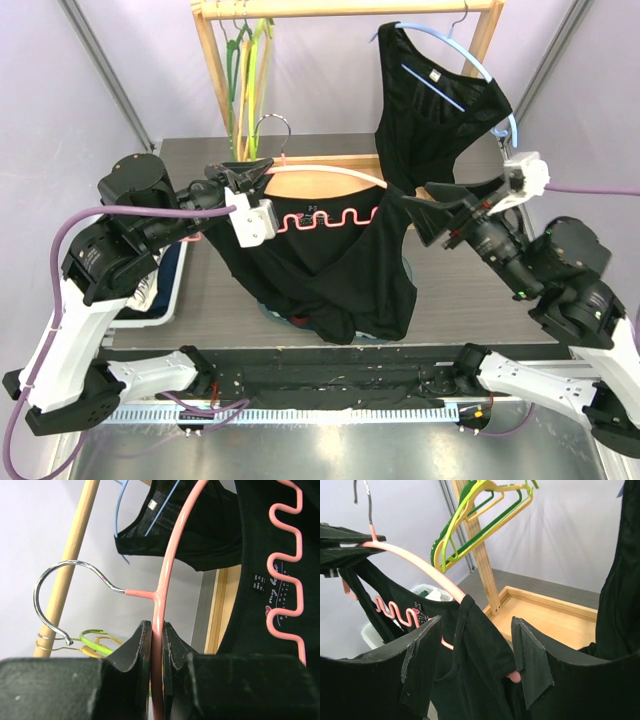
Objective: Remove the tank top from the hanger
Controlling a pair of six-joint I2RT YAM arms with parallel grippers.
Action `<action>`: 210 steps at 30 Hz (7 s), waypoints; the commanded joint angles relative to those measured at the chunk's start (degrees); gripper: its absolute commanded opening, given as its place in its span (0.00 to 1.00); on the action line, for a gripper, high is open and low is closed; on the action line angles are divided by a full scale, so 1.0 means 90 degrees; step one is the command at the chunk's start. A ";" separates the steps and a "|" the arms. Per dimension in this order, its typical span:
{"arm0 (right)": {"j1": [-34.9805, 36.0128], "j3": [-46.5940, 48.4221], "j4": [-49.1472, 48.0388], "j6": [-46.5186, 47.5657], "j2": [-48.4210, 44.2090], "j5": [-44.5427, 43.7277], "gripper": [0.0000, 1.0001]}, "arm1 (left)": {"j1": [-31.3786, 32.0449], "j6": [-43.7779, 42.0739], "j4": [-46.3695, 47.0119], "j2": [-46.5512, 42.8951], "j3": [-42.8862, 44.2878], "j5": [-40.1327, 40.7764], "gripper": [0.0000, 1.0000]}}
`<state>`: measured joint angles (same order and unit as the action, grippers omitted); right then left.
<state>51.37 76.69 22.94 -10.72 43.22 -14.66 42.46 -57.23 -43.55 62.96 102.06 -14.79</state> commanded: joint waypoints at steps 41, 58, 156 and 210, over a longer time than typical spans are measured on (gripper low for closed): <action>0.0005 -0.0727 -0.0186 -0.0264 -0.0350 -0.0247 0.46 | -0.0157 0.0187 0.0210 -0.0159 0.0388 -0.0408 0.13; 0.0005 -0.0845 -0.0166 -0.0537 -0.0495 -0.0539 0.01 | -0.0235 0.0236 0.0122 -0.0169 0.0457 -0.0535 0.12; 0.0004 0.1723 0.2957 0.0937 0.0795 0.0965 0.01 | -0.0137 0.2436 0.1245 0.0397 0.0535 -0.1278 0.43; 0.0005 0.3013 0.4248 0.1299 0.0452 0.0300 0.01 | -0.0196 0.4689 0.2067 -0.0374 -0.1711 0.0139 0.00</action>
<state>51.53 103.13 65.60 2.90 50.28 -11.33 41.52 -14.48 -27.03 61.06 84.53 -16.88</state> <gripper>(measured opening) 0.185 0.014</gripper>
